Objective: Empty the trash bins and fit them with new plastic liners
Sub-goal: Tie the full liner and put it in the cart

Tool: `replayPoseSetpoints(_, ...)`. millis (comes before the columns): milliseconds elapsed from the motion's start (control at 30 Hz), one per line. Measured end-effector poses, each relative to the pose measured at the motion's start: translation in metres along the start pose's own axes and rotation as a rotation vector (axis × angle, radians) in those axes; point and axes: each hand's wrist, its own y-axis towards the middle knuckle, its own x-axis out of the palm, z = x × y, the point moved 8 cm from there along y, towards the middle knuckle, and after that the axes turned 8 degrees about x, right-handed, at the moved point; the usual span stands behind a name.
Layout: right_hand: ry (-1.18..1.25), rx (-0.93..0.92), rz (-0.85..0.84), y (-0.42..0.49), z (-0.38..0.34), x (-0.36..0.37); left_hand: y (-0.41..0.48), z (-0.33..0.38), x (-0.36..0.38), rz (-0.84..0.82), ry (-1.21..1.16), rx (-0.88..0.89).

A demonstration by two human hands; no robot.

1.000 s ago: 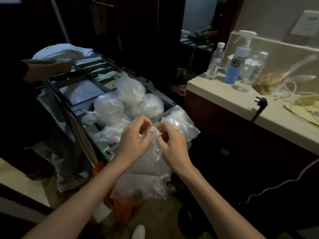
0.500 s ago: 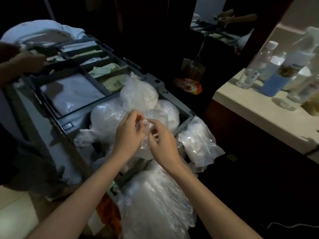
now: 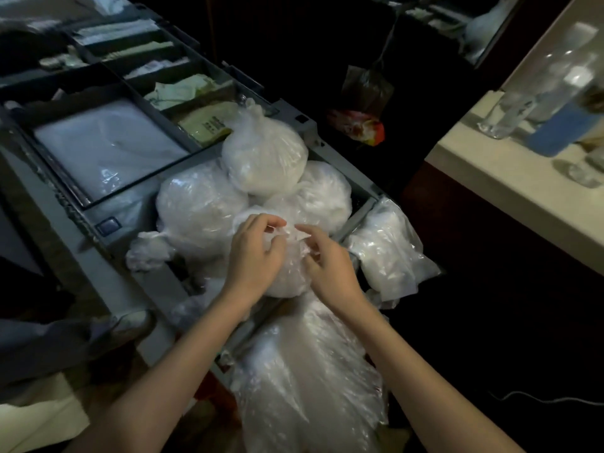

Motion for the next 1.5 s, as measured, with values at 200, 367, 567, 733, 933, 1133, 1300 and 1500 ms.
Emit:
replayPoseSetpoints(200, 0.036, 0.070, 0.121, -0.013, 0.029, -0.058, -0.010, 0.037, 0.001, 0.067, 0.020, 0.067)
replayPoseSetpoints(367, 0.070, 0.077, 0.105, -0.026, 0.048, -0.078, -0.030, 0.064, 0.012, 0.066, 0.036, 0.090)
replayPoseSetpoints(567, -0.035, 0.107, 0.062, -0.049, 0.087, -0.085, -0.067, 0.088, 0.044, -0.051, 0.063, 0.096)
replayPoseSetpoints(733, -0.148, 0.203, -0.167, -0.062, 0.127, -0.061, -0.092, 0.098, 0.084, -0.156, 0.007, 0.024)
replayPoseSetpoints(933, -0.303, 0.281, -0.304, -0.067, 0.157, -0.044, -0.099, 0.114, 0.123, -0.249, 0.006, 0.003)
replayPoseSetpoints(1133, -0.310, 0.317, -0.267, -0.068, 0.167, -0.055, -0.093, 0.124, 0.141, -0.281, 0.008, 0.028)
replayPoseSetpoints(1300, -0.170, 0.267, -0.182, -0.072, 0.154, -0.080, -0.092, 0.127, 0.152, -0.315, 0.049, 0.047)
replayPoseSetpoints(1500, -0.175, 0.140, -0.069, -0.074, 0.131, -0.117, -0.089, 0.117, 0.160, -0.333, 0.205, 0.031)
